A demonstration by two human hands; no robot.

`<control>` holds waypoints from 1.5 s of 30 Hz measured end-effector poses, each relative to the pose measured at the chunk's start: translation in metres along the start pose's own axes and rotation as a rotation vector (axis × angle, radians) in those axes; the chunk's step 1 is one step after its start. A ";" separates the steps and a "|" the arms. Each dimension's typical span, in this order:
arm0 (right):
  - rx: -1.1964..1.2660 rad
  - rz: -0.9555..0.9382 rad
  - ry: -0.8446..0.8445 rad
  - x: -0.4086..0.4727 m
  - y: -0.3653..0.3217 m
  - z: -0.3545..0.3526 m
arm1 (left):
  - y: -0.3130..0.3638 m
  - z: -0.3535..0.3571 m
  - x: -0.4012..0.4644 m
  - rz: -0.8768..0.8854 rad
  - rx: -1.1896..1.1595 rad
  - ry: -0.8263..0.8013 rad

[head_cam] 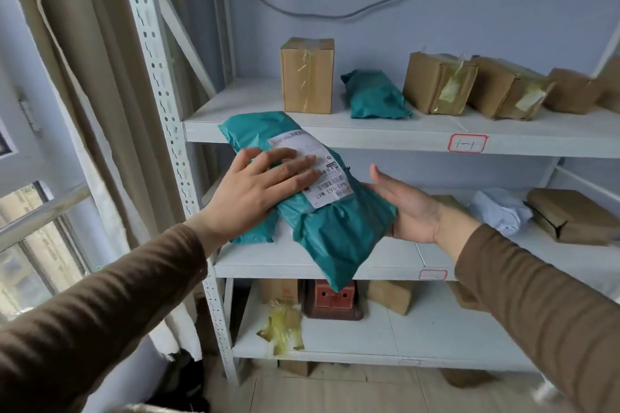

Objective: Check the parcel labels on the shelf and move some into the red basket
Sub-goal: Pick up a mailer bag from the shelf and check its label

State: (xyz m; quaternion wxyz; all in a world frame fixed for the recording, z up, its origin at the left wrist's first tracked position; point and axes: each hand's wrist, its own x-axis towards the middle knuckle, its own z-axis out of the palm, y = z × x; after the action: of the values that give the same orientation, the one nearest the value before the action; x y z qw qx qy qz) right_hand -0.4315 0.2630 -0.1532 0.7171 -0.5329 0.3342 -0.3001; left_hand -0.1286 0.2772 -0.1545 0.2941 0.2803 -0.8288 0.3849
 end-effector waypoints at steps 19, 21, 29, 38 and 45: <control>-0.163 -0.410 0.399 0.110 -0.024 0.057 | -0.006 0.025 -0.021 -1.405 -1.651 0.059; -0.174 -0.424 0.397 0.136 -0.042 0.069 | -0.022 0.026 -0.012 -1.471 -1.629 0.204; 0.342 -0.347 0.241 0.222 -0.105 0.097 | -0.143 0.043 0.020 -1.559 -1.517 0.372; 0.497 -0.259 0.395 0.320 -0.128 0.095 | -0.256 0.110 0.043 -1.663 -1.350 0.263; 0.519 -0.231 0.418 0.365 -0.135 0.093 | -0.307 0.154 0.042 -1.725 -1.196 0.090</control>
State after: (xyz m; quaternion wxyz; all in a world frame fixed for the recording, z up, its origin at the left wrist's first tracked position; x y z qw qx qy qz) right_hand -0.1494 -0.0053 -0.0621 0.7059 -0.2941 0.3239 -0.5570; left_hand 0.0131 -0.0242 -0.0615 0.5897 0.5701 -0.3914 -0.4170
